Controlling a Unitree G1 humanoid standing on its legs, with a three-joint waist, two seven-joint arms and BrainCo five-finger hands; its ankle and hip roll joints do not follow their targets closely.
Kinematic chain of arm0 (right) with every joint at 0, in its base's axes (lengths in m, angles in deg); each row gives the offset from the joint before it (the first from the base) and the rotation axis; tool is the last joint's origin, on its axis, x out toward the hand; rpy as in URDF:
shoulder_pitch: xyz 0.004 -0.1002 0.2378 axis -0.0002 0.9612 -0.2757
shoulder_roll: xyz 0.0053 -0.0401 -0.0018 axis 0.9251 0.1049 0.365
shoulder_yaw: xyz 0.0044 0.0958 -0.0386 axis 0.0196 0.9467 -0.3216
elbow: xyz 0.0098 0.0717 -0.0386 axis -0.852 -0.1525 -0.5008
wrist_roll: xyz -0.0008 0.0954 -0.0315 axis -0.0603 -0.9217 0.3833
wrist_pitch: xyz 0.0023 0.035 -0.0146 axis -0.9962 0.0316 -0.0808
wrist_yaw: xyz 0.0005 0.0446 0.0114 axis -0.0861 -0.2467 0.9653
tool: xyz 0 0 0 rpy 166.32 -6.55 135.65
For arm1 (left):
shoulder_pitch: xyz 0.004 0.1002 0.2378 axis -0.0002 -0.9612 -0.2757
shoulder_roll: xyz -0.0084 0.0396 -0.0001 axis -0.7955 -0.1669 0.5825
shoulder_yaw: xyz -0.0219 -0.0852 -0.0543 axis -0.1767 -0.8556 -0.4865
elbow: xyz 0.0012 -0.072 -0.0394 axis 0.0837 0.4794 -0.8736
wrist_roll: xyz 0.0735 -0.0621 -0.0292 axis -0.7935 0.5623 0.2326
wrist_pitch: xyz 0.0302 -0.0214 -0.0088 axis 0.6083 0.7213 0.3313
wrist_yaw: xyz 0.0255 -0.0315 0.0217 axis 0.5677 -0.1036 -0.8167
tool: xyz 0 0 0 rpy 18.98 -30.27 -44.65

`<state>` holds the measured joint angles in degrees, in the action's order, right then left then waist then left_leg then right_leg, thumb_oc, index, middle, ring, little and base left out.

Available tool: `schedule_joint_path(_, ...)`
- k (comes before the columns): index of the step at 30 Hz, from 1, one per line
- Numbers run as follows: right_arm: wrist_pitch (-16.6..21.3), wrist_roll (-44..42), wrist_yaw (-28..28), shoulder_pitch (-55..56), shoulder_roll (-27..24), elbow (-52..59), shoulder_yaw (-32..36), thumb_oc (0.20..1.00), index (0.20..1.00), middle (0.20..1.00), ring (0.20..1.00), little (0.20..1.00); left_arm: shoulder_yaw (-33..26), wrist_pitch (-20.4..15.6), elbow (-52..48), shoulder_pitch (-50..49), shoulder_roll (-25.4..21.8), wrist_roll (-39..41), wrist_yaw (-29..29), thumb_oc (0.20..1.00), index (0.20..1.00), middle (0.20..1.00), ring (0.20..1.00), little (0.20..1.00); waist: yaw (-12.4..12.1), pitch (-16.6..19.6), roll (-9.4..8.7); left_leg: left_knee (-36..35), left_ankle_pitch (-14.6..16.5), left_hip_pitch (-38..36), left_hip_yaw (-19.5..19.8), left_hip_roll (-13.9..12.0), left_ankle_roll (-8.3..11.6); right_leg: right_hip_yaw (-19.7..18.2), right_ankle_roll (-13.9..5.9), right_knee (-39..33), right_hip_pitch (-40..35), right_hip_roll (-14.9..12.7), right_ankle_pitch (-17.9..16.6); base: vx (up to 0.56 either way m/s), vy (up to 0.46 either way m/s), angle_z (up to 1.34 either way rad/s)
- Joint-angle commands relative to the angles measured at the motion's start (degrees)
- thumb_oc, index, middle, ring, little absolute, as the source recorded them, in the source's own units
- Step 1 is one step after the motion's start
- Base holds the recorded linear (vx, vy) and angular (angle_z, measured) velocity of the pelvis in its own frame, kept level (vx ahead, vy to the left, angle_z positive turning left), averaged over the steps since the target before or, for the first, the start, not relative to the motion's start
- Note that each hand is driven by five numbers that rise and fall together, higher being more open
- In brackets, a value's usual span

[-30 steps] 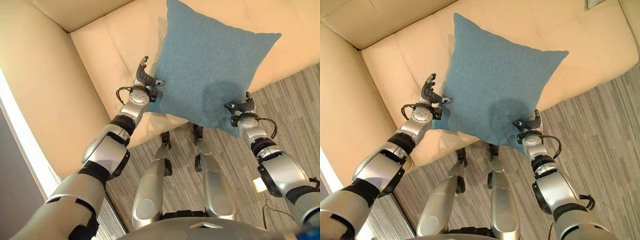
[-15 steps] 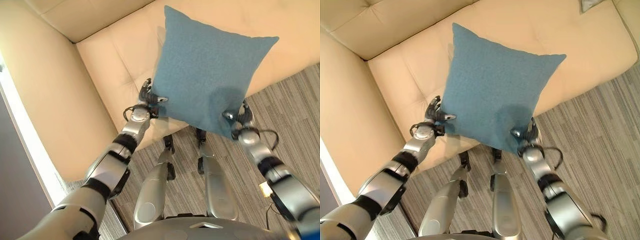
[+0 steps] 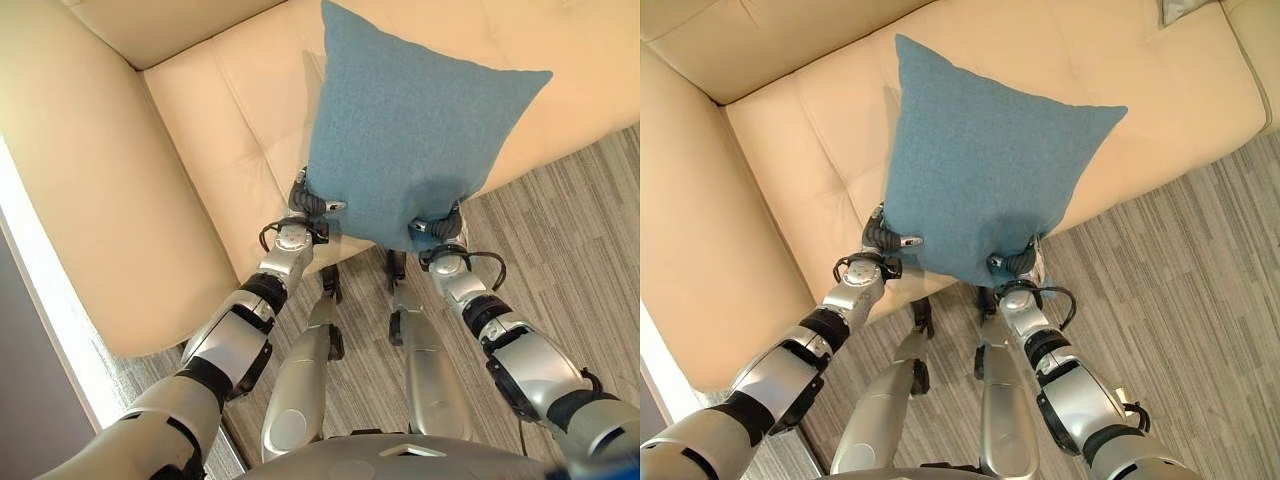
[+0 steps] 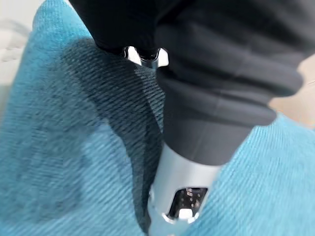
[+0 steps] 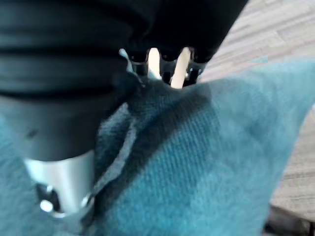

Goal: Pick up all the scattered cushions and arrange them neatly on the sofa.

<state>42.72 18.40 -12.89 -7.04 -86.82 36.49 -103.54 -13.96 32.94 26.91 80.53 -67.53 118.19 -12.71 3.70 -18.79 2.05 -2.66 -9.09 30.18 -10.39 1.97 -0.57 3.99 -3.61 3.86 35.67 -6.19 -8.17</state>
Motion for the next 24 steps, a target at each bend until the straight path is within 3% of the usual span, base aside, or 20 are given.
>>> schedule_joint_path(1,3.6,-1.0,-1.3,-3.0,3.1,4.7,1.9,1.0,1.0,1.0,1.0,1.0,-0.2,-1.4,0.2,5.0,1.8,0.1,1.4,1.0,1.0,1.0,1.0,1.0,1.3,-0.8,-1.64,5.2,6.5,1.3,5.8,1.0,1.53,2.1,-6.06,-6.3,-2.7,-2.6,-4.2,0.01,-0.026,-0.04)
schedule_joint_path(10,6.3,0.2,1.1,6.6,-1.2,10.9,10.7,1.0,1.0,1.0,1.0,1.0,-1.0,-0.8,2.0,6.4,1.5,-2.4,0.6,1.0,1.0,1.0,1.0,1.0,3.3,-0.7,-2.15,4.9,6.6,1.5,5.9,0.7,1.54,2.6,-6.28,-6.3,-2.3,-2.8,-4.2,0.0,-0.01,-0.02)
schedule_joint_path(18,5.6,0.6,2.1,6.7,-2.2,6.8,11.8,1.0,1.0,1.0,1.0,1.0,-0.6,-0.8,2.7,7.5,2.4,-2.9,0.2,1.0,1.0,1.0,1.0,1.0,3.6,-0.5,-2.18,6.5,7.3,3.0,5.9,1.0,1.44,2.4,-6.21,-5.9,-1.4,-3.1,-4.2,0.0,-0.009,0.02)
schedule_joint_path(24,4.6,-1.7,1.9,0.5,-5.3,0.3,11.0,1.0,1.0,1.0,1.0,1.0,0.2,-0.2,3.8,9.6,1.1,-2.8,1.0,1.0,1.0,1.0,1.0,1.0,3.1,-1.2,-1.43,6.5,6.7,5.0,5.9,1.0,1.54,2.4,-6.26,-5.3,0.8,-3.2,-4.2,0.0,0.0,0.0)
